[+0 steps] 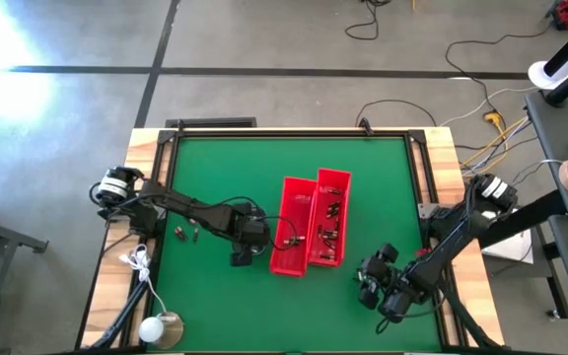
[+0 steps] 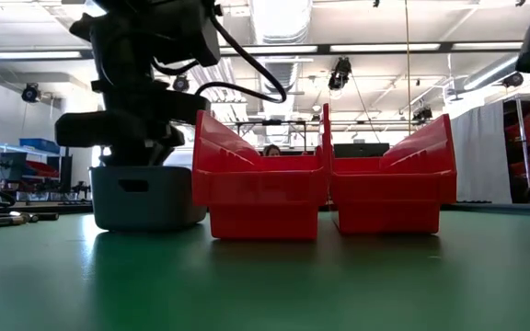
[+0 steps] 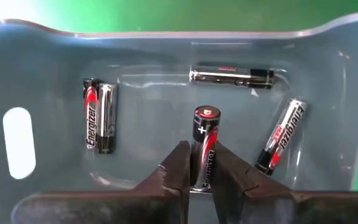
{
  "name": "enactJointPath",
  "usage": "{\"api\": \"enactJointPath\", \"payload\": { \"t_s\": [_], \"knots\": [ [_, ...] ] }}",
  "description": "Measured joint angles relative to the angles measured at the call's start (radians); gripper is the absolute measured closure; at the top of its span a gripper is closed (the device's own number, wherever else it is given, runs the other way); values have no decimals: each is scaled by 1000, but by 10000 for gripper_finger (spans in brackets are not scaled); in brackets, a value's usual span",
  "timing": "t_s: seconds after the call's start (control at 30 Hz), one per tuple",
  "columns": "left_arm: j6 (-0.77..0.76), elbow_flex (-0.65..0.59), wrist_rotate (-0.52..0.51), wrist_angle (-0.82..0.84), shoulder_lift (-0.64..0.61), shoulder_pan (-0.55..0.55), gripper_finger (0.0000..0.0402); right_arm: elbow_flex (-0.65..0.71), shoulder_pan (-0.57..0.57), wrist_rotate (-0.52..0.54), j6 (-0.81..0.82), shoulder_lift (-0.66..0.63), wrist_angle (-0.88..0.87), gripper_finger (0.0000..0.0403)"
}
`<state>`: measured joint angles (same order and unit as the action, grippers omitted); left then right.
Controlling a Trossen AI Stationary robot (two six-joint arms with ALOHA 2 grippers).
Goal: Sort batteries
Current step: Put the silver battery into the gray bin
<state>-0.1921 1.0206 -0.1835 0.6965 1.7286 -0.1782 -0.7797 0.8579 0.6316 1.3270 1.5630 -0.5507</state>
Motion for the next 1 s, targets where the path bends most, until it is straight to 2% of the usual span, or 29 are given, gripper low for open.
{"api": "enactJointPath", "payload": {
  "t_s": [0.33, 0.5, 0.67, 0.77, 0.9, 1.0],
  "knots": [
    [0, 0, 10, 0, 2, 2, 326, -69, 16, 22, 46, 174, 2, 157],
    [7, 48, -41, 19, -13, 0, 285, -70, 16, 21, 63, 171, 2, 170],
    [23, 119, -44, 7, -66, -2, 258, -67, 19, 24, 62, 136, -5, 179],
    [56, 127, -46, -104, -119, -10, 256, -67, 41, 108, 85, 100, -16, 183],
    [140, 68, -43, -370, -183, -41, 255, -67, 85, 210, 134, 39, -48, 183],
    [176, -5, -43, -577, -224, -65, 255, -67, 112, 234, 166, 36, -50, 184]
  ]
}}
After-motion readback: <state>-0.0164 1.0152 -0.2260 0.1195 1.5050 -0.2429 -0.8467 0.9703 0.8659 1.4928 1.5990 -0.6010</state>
